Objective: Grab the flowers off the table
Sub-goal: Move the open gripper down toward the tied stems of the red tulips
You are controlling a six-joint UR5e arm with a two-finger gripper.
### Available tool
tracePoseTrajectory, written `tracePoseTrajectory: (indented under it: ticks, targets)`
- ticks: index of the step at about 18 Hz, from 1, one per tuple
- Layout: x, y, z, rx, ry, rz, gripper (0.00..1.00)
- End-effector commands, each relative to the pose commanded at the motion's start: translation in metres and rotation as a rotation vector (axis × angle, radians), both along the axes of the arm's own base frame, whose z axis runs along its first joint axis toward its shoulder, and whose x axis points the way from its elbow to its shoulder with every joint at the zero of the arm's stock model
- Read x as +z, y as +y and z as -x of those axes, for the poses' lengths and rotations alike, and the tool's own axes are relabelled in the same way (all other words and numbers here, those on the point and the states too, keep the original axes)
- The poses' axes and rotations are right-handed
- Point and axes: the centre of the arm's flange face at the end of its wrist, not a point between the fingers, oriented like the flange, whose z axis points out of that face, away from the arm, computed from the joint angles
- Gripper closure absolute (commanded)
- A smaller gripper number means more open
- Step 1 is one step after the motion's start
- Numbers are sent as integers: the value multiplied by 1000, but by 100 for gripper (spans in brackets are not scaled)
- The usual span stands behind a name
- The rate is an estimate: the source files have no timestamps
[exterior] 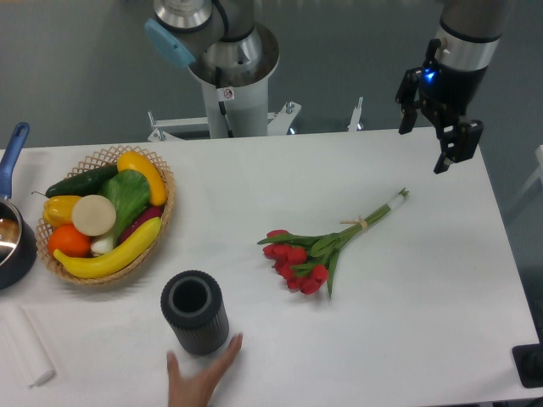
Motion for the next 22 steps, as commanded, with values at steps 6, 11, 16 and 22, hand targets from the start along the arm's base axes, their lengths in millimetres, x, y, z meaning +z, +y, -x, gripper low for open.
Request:
tracePoseTrajectory:
  ticks: [6, 11, 16, 22]
  targets:
    - [-1, 7, -3, 49, -29, -38, 0]
    - [-21, 10, -19, 229, -57, -104, 0]
    - [-29, 27, -32, 414, -135, -147, 0]
    - [-78, 40, -57, 444, -231, -95, 0]
